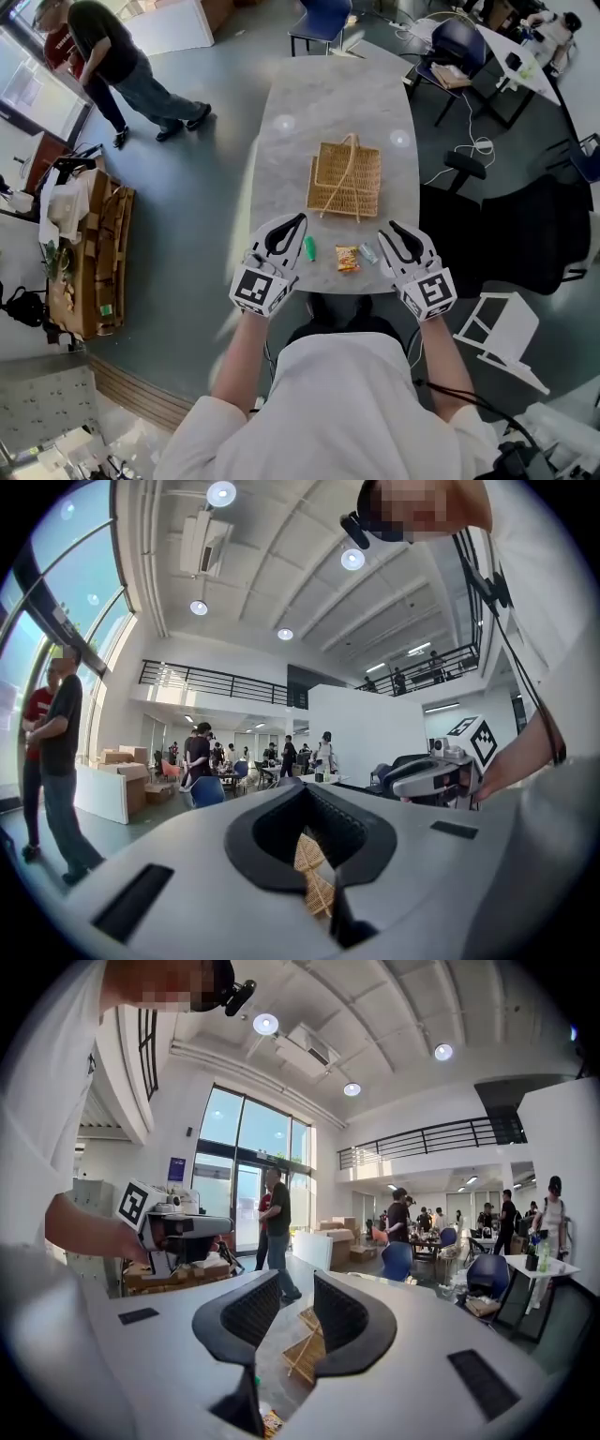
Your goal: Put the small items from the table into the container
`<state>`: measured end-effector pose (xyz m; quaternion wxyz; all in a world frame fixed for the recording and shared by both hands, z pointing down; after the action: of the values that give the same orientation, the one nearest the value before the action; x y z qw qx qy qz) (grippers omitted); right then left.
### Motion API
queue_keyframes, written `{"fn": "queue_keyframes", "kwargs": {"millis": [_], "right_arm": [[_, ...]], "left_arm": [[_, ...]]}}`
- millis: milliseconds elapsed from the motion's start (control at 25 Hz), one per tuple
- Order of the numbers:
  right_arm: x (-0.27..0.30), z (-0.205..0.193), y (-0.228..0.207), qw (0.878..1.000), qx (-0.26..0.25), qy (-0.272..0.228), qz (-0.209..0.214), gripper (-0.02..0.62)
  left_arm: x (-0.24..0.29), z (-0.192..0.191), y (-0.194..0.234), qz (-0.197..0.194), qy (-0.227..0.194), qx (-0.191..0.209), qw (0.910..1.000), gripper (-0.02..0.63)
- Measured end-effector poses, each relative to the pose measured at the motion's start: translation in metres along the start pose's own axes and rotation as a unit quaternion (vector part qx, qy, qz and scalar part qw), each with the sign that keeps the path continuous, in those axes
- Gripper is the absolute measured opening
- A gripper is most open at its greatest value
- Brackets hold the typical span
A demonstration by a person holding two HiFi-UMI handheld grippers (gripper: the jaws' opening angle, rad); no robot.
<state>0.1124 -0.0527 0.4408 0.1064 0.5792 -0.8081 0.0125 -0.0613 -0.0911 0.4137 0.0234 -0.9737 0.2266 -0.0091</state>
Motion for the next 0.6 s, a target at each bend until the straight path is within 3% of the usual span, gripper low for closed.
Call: {"fn": "queue_keyframes", "kwargs": {"millis": [320,600], "right_arm": [[0.022,-0.017,-0.03,0.999,-0.004,0.02,0.03,0.104],[0.047,-0.09,-0.02,0.993,0.001,0.099,0.062,0.104]], "left_arm": [[0.029,-0.017,0.005,0.023,0.013,-0.015,0.9995,0.006],[0.02,-0.089,0.014,0.058,0.066,-0.051,0.9948,0.006]]}}
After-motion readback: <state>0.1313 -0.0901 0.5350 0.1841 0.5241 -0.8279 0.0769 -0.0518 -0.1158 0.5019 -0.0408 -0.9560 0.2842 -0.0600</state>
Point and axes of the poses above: the fingertips, and each gripper's own axes: x forward along the fingers, y to its left, z out of its top, the point moved 1 cm from there along -x, backward along the fingers, and after that the axes turned 14 degrees about -z, right-handed, at the moved point
